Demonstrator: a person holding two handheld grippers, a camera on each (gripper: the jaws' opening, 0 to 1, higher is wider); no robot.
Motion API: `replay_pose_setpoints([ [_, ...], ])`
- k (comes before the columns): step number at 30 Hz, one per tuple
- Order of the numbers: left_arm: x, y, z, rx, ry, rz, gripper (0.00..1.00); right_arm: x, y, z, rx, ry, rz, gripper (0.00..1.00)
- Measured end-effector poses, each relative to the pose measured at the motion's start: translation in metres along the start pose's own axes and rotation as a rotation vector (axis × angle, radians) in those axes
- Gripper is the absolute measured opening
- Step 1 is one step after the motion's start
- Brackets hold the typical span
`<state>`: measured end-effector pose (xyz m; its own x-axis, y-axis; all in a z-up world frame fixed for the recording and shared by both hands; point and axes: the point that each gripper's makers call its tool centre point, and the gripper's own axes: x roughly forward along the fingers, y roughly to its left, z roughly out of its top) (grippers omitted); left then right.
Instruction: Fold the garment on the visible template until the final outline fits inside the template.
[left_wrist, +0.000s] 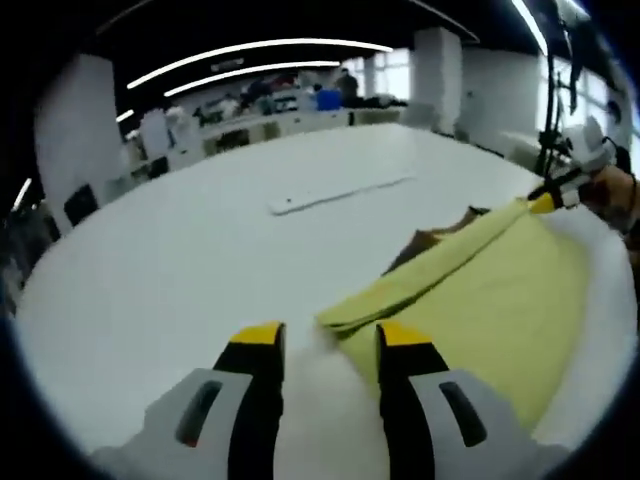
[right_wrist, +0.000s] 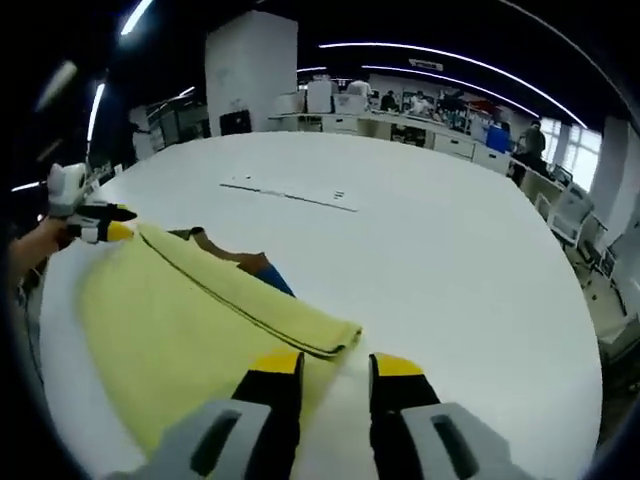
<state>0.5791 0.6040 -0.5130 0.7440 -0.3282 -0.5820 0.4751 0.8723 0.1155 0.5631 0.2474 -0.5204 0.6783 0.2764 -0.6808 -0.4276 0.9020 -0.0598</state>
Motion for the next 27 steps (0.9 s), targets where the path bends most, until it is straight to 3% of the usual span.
replay_pose_setpoints([
  [3, 0.005, -0.001, 0.0, 0.047, 0.001, 0.009, 0.3, 0.004, -0.004, -0.003, -0.053, 0.01, -0.015, 0.23],
  [6, 0.008, 0.0, 0.001, 0.082, 0.003, 0.018, 0.25, 0.007, -0.004, -0.002, -0.044, -0.001, -0.008, 0.23],
  [11, 0.021, 0.004, 0.001, 0.099, 0.006, 0.026, 0.26, 0.015, -0.009, 0.002, -0.017, -0.028, -0.029, 0.22],
  [18, 0.032, 0.025, 0.017, -0.01, -0.054, 0.126, 0.44, 0.023, -0.016, 0.012, 0.127, -0.084, -0.063, 0.21],
  [21, 0.032, 0.028, 0.018, -0.094, -0.061, 0.15, 0.49, 0.025, -0.018, 0.014, 0.163, -0.099, -0.08, 0.21],
  [27, 0.029, 0.038, 0.011, -0.164, -0.034, 0.215, 0.57, 0.029, -0.022, 0.022, 0.3, -0.146, -0.103, 0.21],
])
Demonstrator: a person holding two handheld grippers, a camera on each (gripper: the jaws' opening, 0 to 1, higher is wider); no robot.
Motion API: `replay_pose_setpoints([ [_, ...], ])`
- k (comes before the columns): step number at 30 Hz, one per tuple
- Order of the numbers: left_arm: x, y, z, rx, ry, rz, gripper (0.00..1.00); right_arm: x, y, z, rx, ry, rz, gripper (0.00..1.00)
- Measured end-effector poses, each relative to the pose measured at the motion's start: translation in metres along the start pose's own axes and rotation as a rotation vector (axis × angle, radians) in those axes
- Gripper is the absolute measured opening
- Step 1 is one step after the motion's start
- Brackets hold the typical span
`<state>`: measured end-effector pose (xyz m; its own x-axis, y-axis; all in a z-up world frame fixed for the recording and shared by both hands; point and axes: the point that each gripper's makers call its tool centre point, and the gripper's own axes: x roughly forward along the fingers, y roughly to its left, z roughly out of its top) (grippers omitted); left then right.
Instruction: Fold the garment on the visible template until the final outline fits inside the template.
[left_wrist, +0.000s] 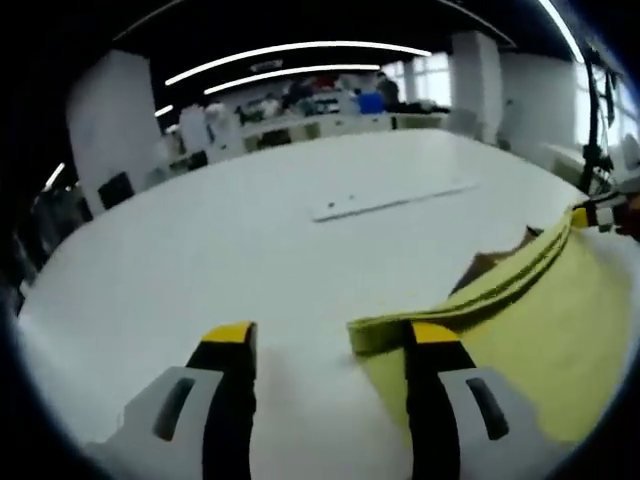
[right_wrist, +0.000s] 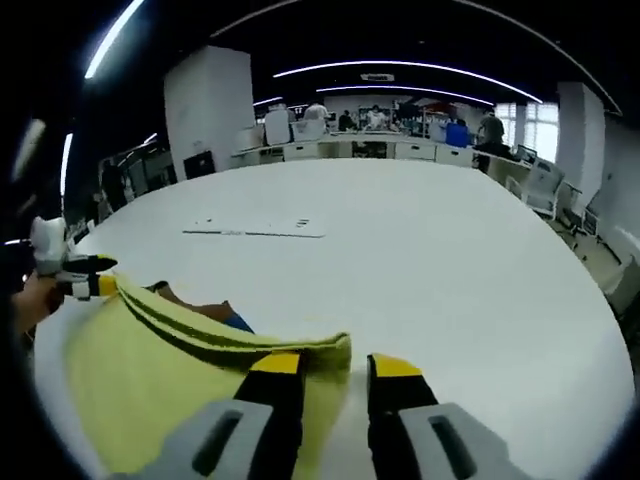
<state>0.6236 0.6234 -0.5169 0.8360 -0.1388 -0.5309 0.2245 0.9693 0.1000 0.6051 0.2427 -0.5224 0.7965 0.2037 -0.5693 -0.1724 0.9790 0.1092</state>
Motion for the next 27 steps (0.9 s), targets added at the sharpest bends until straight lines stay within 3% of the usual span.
replay_pose_setpoints([
  [3, -0.001, 0.004, -0.002, -0.074, 0.009, 0.027, 0.59, 0.001, -0.004, 0.0, 0.039, 0.0, -0.022, 0.21],
  [12, -0.004, 0.006, -0.001, -0.091, 0.013, 0.025, 0.62, 0.0, -0.01, -0.002, 0.039, 0.024, -0.025, 0.23],
  [22, -0.023, 0.003, 0.009, -0.097, -0.011, -0.025, 0.76, -0.012, -0.003, -0.002, 0.008, 0.069, 0.024, 0.47],
  [27, -0.037, -0.002, 0.011, -0.108, -0.013, -0.063, 0.82, -0.028, 0.005, -0.007, -0.008, 0.099, 0.05, 0.56],
])
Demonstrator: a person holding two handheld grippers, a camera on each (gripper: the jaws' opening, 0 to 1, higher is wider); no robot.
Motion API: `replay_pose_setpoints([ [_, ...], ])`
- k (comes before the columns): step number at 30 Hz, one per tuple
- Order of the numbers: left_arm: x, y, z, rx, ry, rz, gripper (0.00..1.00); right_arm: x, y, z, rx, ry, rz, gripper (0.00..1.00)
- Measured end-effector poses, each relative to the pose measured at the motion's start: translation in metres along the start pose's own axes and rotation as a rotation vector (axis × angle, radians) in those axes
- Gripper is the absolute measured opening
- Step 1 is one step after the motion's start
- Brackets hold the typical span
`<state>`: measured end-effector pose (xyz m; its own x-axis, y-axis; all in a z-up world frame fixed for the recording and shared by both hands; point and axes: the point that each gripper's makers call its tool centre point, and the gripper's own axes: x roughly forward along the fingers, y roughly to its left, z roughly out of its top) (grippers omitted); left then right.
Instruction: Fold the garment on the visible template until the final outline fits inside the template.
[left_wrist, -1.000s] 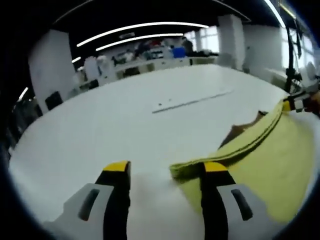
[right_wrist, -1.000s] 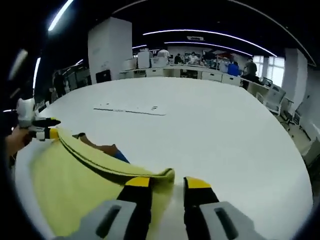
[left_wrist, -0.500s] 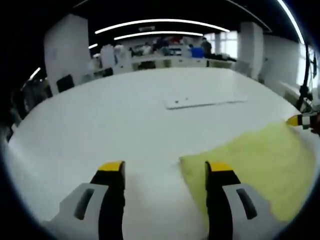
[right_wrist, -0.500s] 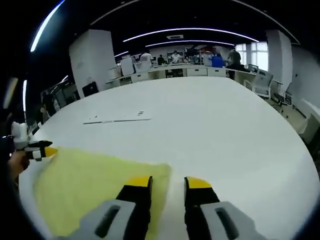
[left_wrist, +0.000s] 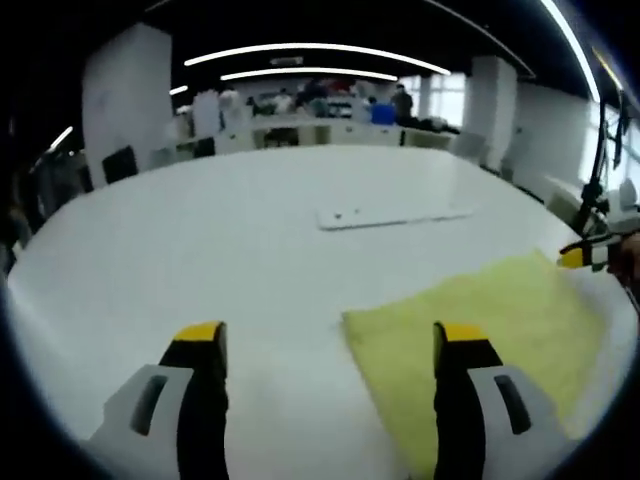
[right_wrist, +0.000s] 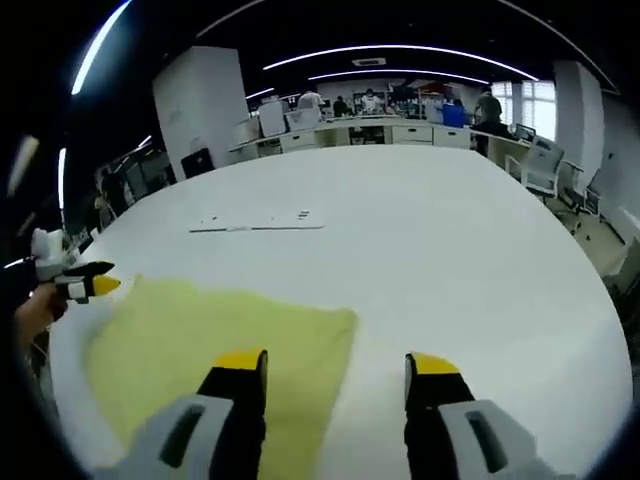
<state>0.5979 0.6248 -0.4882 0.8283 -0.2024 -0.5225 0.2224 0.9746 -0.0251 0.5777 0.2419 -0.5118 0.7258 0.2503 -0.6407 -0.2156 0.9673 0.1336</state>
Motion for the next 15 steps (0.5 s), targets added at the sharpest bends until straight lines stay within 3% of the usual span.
replay_pose_setpoints([
  [15, -0.044, -0.016, -0.013, 0.064, 0.054, -0.074, 0.8, -0.044, 0.026, -0.021, -0.023, 0.045, 0.041, 0.56],
])
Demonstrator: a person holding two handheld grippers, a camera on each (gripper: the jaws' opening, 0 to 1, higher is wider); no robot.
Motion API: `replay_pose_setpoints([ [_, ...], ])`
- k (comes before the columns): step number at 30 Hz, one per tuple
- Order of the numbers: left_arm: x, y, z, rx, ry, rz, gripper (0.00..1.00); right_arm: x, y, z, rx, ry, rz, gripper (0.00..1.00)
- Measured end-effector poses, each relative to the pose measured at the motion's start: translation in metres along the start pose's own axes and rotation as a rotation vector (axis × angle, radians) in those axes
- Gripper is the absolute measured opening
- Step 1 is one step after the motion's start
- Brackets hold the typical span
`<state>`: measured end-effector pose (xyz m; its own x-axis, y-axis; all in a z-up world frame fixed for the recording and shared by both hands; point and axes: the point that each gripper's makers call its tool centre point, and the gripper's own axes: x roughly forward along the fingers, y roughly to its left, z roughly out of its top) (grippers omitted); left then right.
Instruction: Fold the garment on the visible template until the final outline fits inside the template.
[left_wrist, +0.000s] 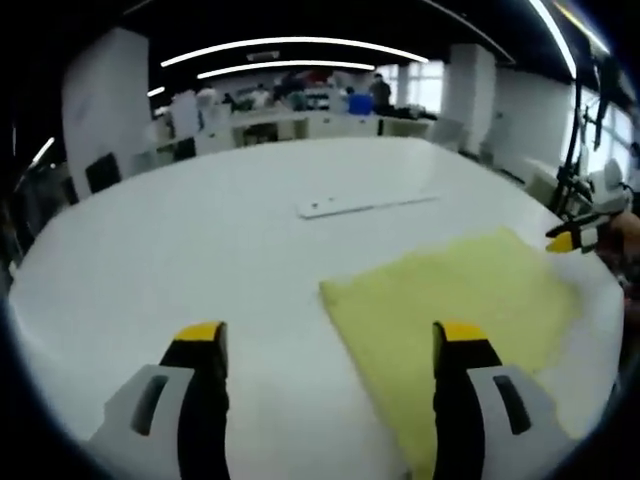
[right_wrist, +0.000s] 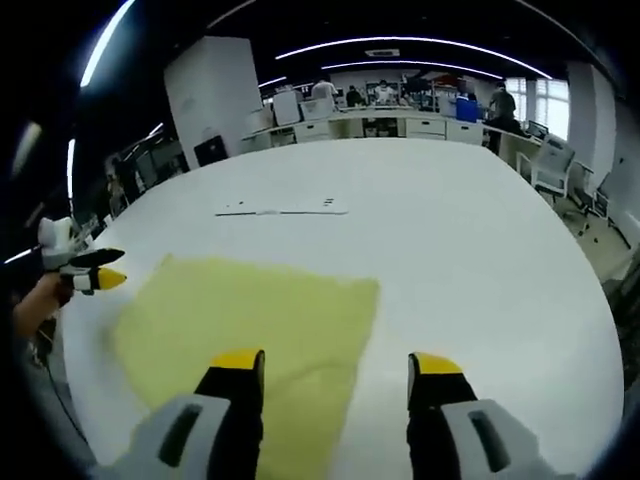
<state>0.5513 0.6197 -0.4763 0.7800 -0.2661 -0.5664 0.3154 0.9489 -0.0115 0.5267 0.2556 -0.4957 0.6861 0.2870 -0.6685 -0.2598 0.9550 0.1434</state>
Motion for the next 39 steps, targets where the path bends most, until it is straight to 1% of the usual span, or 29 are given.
replay_pose_setpoints([
  [2, -0.005, -0.003, -0.006, 0.004, 0.01, -0.011, 0.79, -0.004, 0.003, -0.004, -0.001, 0.004, 0.005, 0.56],
  [6, -0.012, -0.009, -0.022, 0.029, 0.052, -0.032, 0.74, -0.01, 0.006, -0.012, 0.001, 0.017, 0.012, 0.53],
  [10, -0.019, -0.011, -0.035, 0.028, 0.079, -0.044, 0.73, -0.019, 0.009, -0.02, -0.006, 0.029, 0.014, 0.52],
  [15, -0.026, -0.012, -0.043, 0.021, 0.078, -0.071, 0.68, -0.029, 0.014, -0.033, -0.008, 0.045, 0.023, 0.51],
  [17, -0.03, -0.017, -0.044, 0.009, 0.061, -0.102, 0.64, -0.032, 0.018, -0.038, 0.002, 0.051, 0.039, 0.49],
  [18, -0.032, -0.017, -0.047, 0.0, 0.06, -0.107, 0.62, -0.034, 0.021, -0.041, 0.02, 0.056, 0.053, 0.48],
  [20, -0.035, -0.019, -0.051, 0.003, 0.068, -0.12, 0.6, -0.036, 0.024, -0.047, 0.039, 0.066, 0.063, 0.47],
  [22, -0.038, -0.022, -0.056, 0.016, 0.064, -0.141, 0.58, -0.038, 0.026, -0.051, 0.031, 0.068, 0.065, 0.47],
  [25, -0.041, -0.025, -0.065, 0.025, 0.076, -0.168, 0.53, -0.04, 0.025, -0.06, 0.031, 0.083, 0.067, 0.45],
  [28, -0.045, -0.032, -0.069, 0.019, 0.067, -0.2, 0.48, -0.042, 0.027, -0.065, 0.033, 0.088, 0.076, 0.44],
  [31, -0.048, -0.037, -0.075, 0.033, 0.081, -0.22, 0.46, -0.044, 0.027, -0.069, 0.033, 0.095, 0.082, 0.43],
  [33, -0.05, -0.041, -0.081, 0.035, 0.107, -0.23, 0.44, -0.047, 0.026, -0.071, 0.035, 0.097, 0.09, 0.4],
  [36, -0.052, -0.044, -0.086, 0.032, 0.114, -0.241, 0.42, -0.049, 0.027, -0.074, 0.041, 0.098, 0.103, 0.38],
  [38, -0.055, -0.048, -0.089, 0.012, 0.118, -0.268, 0.35, -0.051, 0.029, -0.078, 0.04, 0.102, 0.119, 0.34],
  [39, -0.055, -0.048, -0.09, 0.007, 0.12, -0.269, 0.33, -0.052, 0.029, -0.079, 0.039, 0.104, 0.122, 0.33],
])
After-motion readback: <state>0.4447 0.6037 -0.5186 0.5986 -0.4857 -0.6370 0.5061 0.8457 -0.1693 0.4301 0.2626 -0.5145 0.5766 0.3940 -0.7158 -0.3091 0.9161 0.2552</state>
